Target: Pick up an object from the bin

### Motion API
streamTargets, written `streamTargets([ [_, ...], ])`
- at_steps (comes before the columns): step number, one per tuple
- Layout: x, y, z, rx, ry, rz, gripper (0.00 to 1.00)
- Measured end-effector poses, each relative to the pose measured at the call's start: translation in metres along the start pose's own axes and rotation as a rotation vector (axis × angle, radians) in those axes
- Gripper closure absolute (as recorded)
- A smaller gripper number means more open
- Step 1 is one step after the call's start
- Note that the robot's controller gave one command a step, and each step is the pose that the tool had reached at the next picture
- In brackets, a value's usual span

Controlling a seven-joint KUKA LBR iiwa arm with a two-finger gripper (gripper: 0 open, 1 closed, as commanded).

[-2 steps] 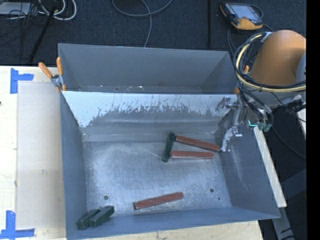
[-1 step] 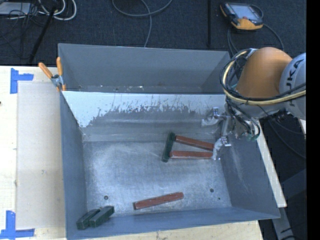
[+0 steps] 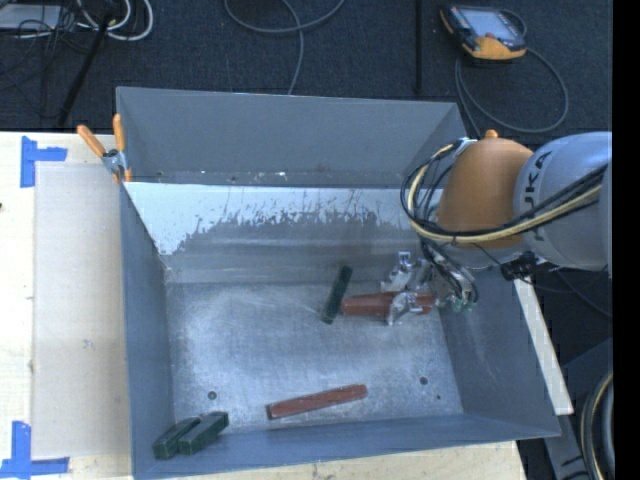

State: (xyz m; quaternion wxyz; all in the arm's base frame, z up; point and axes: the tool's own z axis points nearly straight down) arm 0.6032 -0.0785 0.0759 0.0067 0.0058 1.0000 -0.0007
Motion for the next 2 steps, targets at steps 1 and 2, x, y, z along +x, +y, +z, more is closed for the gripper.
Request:
streamTargets([
  [1, 0.0, 0.0, 0.0, 0.0, 0.0, -0.001, 1.0],
  [2, 0.011, 0.02, -0.207, -0.003, 0.014, -0.182, 1.0],
])
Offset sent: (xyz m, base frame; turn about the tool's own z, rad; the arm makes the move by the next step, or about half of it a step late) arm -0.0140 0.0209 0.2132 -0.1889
